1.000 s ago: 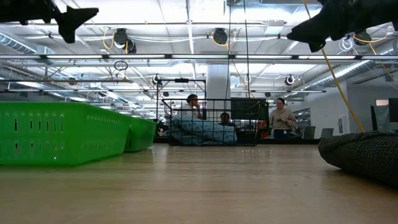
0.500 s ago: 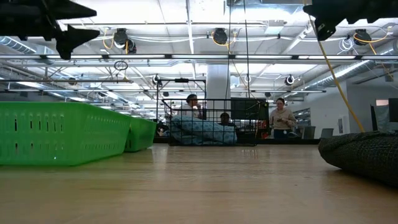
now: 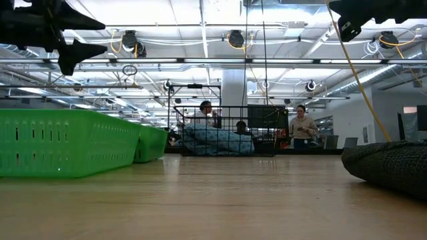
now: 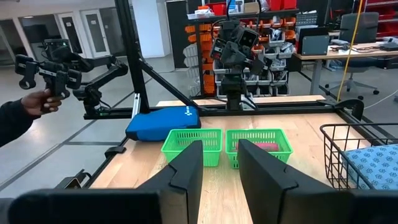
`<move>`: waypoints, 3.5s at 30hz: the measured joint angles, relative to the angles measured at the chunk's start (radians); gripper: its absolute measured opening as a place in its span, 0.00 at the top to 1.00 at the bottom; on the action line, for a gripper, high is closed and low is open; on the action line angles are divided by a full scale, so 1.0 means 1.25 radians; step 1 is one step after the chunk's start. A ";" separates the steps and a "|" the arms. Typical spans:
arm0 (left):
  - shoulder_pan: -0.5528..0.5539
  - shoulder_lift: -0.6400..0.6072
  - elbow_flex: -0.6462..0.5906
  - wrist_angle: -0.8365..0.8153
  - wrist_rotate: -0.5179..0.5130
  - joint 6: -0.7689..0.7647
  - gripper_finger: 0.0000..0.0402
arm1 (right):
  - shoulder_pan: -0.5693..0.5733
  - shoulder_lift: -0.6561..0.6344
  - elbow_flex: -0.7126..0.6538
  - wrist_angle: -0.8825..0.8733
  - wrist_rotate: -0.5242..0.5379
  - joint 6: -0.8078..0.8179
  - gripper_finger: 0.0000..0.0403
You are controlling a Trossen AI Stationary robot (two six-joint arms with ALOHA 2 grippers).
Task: Pick & Place Medicine items
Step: Put the black bandage into the top green bin
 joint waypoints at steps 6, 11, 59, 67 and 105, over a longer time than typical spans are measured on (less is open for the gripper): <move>0.000 0.000 0.000 -0.002 0.000 0.020 0.33 | 0.000 0.000 0.000 0.009 0.000 0.000 0.78; 0.000 0.000 0.000 -0.018 0.000 0.078 0.33 | 0.000 0.004 0.000 0.009 0.001 0.002 0.78; 0.000 -0.078 0.001 -0.077 -0.021 0.215 0.33 | 0.000 -0.009 -0.082 0.135 -0.015 0.063 0.78; 0.000 -0.078 0.001 -0.077 -0.021 0.214 0.33 | 0.000 0.025 -0.287 0.751 -0.115 0.182 0.78; 0.000 -0.078 0.001 -0.077 -0.020 0.214 0.33 | 0.534 1.096 0.674 0.461 0.296 -0.028 0.58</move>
